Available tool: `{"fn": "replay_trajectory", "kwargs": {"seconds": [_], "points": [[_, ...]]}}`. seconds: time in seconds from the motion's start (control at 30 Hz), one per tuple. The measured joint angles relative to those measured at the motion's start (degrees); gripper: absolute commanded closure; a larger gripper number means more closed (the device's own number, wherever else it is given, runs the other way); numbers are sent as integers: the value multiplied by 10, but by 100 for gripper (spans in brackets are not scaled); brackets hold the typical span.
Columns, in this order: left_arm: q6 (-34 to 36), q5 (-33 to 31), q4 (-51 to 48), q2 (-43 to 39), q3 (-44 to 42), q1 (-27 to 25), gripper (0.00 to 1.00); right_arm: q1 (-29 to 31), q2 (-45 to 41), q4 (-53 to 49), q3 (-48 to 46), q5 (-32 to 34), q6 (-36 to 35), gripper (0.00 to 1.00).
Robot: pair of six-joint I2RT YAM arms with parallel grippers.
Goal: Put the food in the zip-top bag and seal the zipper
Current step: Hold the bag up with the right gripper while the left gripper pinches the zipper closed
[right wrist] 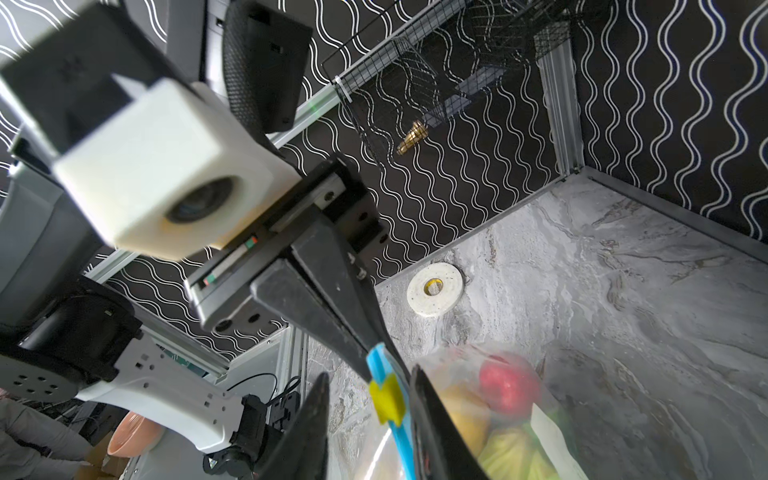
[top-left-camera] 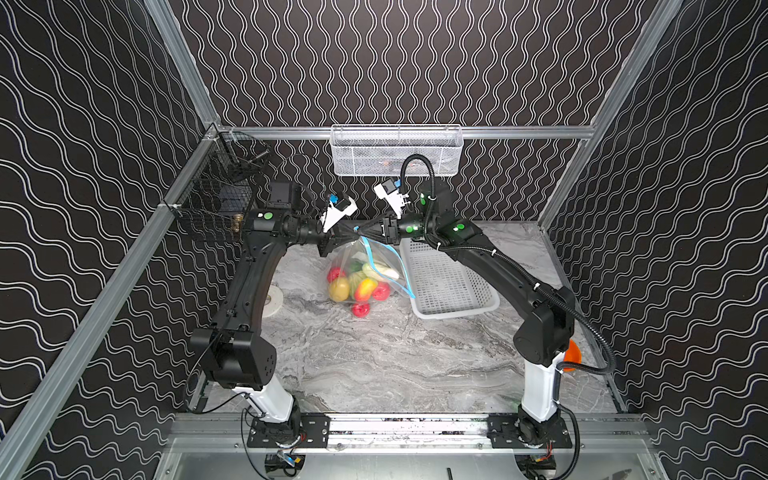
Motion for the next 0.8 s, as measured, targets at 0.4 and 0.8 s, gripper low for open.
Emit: {"fn": "replay_trajectory", "kwargs": {"seconds": [0.4, 0.8], "points": [[-4, 0, -7, 0, 7, 0, 100, 11, -7, -14, -8, 56, -31, 77], [-8, 4, -18, 6, 16, 0, 100, 18, -36, -20, -34, 116, -61, 94]]}}
